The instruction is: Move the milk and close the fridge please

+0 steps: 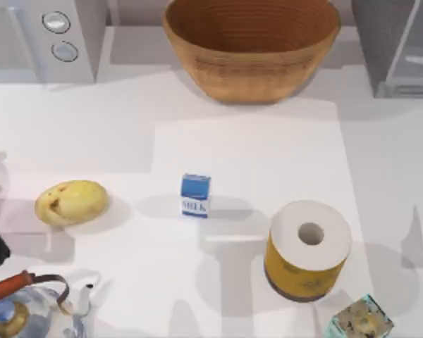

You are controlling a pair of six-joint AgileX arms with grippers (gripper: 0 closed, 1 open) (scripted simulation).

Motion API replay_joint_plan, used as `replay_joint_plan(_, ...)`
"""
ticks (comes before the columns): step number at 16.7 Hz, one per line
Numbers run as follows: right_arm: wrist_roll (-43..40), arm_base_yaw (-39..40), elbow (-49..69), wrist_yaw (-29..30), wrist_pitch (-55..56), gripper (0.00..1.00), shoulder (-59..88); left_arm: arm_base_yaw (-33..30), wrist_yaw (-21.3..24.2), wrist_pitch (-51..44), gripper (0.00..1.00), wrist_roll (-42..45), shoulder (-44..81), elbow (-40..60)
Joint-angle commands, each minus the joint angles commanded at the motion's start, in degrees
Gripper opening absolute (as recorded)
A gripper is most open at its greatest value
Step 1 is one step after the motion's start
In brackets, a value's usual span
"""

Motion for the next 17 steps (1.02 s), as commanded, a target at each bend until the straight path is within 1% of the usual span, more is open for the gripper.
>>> replay_joint_plan(3, 0.02, 0.78, 0.03, 0.78, 0.76, 1.0, 0.76, 0.0, 0.0, 0.0, 1.0, 0.0, 0.0, 0.0)
replay_joint_plan(5, 0.1, 3.99, 0.13, 3.99, 3.83, 1.0, 3.9, 0.0, 0.0, 0.0, 1.0, 0.0, 0.0, 0.0)
replay_joint_plan(6, 0.15, 6.49, 0.2, 6.51, 6.08, 1.0, 6.24, 0.0, 0.0, 0.0, 1.0, 0.0, 0.0, 0.0)
replay_joint_plan(8, 0.29, 13.25, 0.38, 13.25, 11.55, 1.0, 12.05, 0.0, 0.0, 0.0, 1.0, 0.0, 0.0, 0.0)
replay_joint_plan(14, 0.74, 38.06, 0.99, 38.25, 29.89, 1.0, 31.49, 0.0, 0.0, 0.0, 1.0, 0.0, 0.0, 0.0)
replay_joint_plan(17, 0.92, 47.36, 1.23, 47.61, 37.12, 1.0, 39.08, 0.0, 0.0, 0.0, 1.0, 0.0, 0.0, 0.0)
